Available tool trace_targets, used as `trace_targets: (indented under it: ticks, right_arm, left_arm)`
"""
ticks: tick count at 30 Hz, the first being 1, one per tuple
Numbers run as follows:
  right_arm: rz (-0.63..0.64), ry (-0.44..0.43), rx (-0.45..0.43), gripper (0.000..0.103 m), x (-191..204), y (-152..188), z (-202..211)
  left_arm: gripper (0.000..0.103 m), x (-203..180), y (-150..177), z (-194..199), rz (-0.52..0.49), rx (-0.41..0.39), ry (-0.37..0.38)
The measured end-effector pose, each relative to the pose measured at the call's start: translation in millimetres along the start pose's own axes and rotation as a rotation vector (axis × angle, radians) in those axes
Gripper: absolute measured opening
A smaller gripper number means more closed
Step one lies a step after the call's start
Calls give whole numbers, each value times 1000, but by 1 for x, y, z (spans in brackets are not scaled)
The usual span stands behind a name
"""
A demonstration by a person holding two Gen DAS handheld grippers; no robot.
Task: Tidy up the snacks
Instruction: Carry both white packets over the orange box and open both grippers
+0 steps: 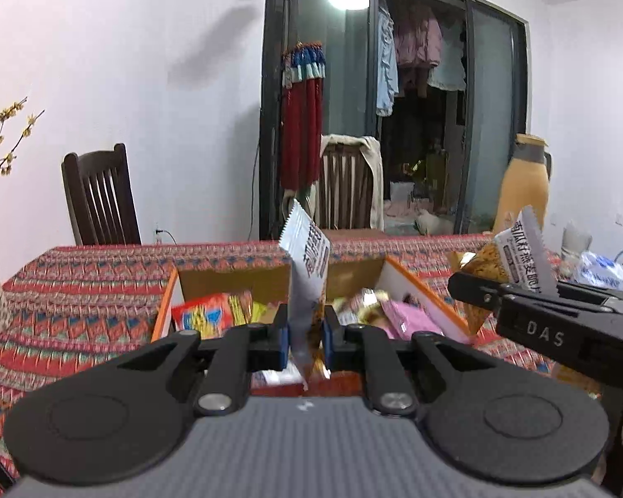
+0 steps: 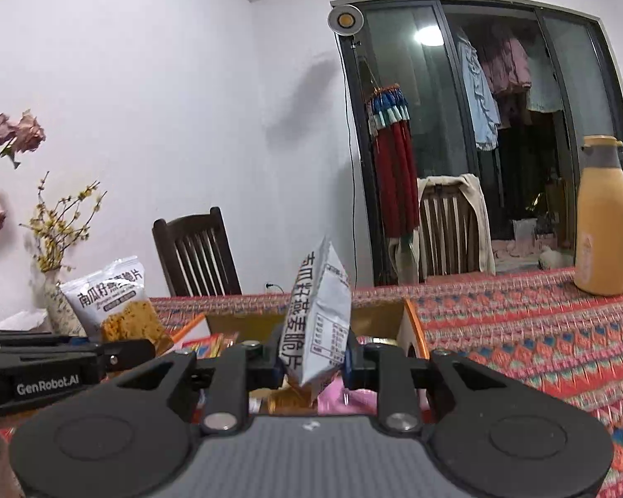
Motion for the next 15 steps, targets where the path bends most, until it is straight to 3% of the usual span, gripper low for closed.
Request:
trace_targets:
  ticks: [9, 15]
  right_arm:
    - [44, 20, 39, 24, 0, -8, -82]
    - [43, 24, 78, 24, -2, 15, -121]
  left_arm:
    - [15, 24, -19, -67, 49, 10, -85]
    - [15, 44, -6, -109, 79, 51, -138]
Point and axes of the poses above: each gripper's, at about its wrist camera, not at the fingertips, and z roughly against the way its jaws point, x to its left, y to its underside, the point moved 3 cm from there along -z, roughly the way its jaws point, and after that the axes turned 11 degrees about -x, right-handed, at the moved point
